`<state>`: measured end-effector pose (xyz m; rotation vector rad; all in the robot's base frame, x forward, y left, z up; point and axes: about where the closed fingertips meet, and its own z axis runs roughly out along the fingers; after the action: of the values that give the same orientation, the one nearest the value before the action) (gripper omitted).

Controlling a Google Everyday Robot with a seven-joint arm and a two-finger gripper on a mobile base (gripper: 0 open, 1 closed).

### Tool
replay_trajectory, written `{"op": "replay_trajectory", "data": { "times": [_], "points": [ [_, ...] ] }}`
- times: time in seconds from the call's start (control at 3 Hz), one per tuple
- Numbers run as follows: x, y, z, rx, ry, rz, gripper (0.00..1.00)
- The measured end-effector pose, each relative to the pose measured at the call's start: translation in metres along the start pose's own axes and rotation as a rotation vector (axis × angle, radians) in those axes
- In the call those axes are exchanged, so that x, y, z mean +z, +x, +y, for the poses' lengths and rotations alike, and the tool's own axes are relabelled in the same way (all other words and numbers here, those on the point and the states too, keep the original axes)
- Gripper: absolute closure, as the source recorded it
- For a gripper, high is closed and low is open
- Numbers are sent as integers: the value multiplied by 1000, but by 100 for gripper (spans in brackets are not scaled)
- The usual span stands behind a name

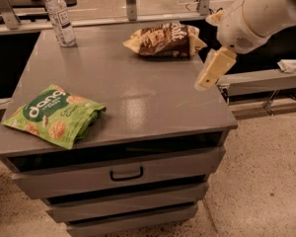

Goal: Move brown chip bag near green rice chip bag

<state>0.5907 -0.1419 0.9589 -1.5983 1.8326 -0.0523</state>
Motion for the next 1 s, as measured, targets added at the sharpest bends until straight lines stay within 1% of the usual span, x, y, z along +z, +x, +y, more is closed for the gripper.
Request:
{"op": "replay_trajectory", "data": {
  "times": [0.33,0.67,1.0],
  "points": [
    [49,-22,-43,-3,39,-100,0],
    [95,-40,-74,3,42,-153,0],
    [134,-47,-102,22,40,-181,0]
  ]
}}
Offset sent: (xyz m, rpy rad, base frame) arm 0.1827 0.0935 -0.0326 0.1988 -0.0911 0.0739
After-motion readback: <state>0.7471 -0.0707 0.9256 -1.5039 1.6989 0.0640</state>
